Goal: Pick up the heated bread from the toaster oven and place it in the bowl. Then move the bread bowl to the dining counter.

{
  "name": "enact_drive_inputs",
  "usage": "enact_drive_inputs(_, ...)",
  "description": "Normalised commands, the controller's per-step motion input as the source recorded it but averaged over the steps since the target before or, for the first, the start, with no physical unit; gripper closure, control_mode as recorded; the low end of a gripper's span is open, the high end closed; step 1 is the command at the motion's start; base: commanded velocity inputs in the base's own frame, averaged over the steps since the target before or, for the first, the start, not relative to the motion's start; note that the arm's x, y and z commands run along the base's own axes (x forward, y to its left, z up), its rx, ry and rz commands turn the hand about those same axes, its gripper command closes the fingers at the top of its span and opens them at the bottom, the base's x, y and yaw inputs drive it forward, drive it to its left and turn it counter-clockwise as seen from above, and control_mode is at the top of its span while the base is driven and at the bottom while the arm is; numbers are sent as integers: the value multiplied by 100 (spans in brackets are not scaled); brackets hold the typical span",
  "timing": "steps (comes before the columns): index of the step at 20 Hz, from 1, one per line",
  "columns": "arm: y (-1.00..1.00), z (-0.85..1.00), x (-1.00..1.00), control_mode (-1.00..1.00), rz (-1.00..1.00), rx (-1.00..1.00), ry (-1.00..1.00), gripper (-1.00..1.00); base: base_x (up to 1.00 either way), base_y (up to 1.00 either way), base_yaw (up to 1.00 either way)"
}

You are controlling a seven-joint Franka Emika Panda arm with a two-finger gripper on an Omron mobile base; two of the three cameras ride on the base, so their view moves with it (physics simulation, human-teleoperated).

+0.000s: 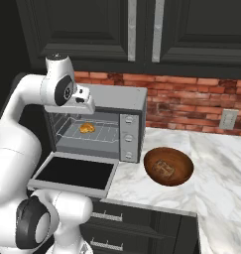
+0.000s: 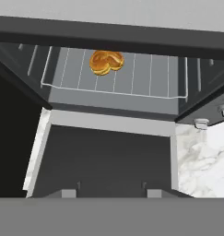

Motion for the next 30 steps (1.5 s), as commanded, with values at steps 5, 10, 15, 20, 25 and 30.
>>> enact_drive_inputs(5,0,0,-6,-100,0,0,-1,-100,0,0,0)
enact_drive_inputs(10,1,-26,-28,-100,0,1,-6,-100,0,0,0)
enact_drive_inputs(15,0,-82,-48,-100,0,0,-32,-100,0,0,0)
enact_drive_inputs(20,0,-64,-7,-100,0,2,-34,-100,0,0,0)
enact_drive_inputs(25,0,-17,34,-100,-1,2,-17,-100,0,0,0)
enact_drive_inputs(30,0,0,43,-100,-5,5,0,-100,0,0,0)
